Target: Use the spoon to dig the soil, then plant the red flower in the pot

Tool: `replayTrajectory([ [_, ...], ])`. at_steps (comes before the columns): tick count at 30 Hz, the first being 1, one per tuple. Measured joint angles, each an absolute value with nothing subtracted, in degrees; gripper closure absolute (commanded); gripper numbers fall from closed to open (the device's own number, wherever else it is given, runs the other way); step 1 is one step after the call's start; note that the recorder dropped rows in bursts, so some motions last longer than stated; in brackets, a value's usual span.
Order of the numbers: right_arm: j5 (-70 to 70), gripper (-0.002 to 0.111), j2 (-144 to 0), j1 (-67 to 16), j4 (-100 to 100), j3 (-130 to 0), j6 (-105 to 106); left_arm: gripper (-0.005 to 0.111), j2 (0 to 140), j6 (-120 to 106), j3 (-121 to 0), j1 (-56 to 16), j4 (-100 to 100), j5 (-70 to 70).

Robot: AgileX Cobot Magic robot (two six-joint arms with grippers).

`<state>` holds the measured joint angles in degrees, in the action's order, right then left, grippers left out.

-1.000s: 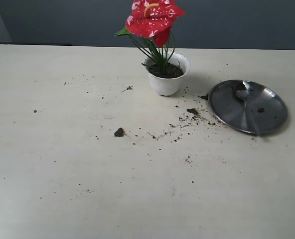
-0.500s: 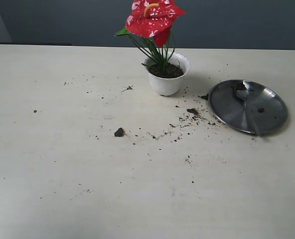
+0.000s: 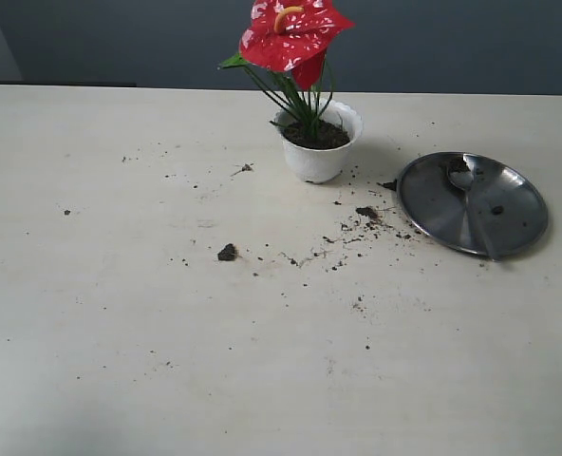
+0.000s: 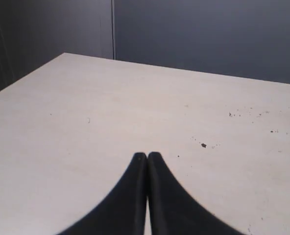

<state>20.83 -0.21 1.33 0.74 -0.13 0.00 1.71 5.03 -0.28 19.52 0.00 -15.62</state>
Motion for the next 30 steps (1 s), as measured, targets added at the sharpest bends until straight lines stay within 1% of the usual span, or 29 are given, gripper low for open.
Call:
replayTrajectory([
  [6,20.8,0.108,-0.2,1.3,0.7,-0.1,0.0,0.106,0.4,5.0,-0.2,19.5,0.3,-17.9],
  [30,20.8,0.108,-0.2,1.3,0.7,-0.1,0.0,0.106,0.3,1.7,-0.2,19.5,0.0,-18.4],
])
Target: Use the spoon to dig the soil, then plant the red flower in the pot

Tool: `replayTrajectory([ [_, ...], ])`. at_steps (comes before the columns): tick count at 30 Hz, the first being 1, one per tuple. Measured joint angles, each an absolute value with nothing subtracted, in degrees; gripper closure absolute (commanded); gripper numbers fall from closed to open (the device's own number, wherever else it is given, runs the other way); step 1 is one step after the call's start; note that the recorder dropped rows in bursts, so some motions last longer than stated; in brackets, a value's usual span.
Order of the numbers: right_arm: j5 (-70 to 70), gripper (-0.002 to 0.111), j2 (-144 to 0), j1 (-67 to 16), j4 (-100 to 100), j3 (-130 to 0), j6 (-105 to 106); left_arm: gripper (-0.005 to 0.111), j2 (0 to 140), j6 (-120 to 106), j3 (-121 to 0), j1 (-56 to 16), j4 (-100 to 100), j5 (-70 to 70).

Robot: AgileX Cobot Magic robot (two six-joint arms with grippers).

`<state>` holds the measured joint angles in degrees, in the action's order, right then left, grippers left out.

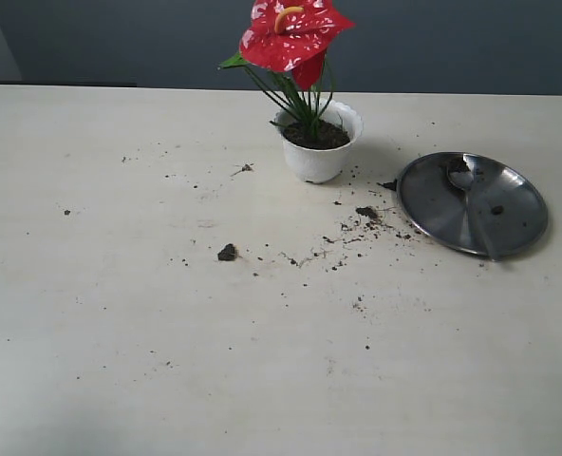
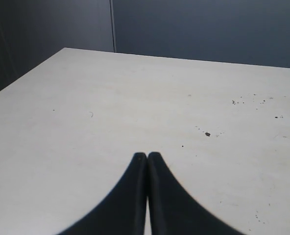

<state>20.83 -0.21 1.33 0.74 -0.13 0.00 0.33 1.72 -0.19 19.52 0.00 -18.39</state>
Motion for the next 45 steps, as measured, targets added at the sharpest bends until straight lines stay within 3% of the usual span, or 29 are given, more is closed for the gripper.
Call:
replayTrajectory([
  [45,20.8,0.108,-0.2,1.3,0.7,-0.1,0.0,0.106,0.3,0.0,-0.2,19.2,0.0,-19.6],
])
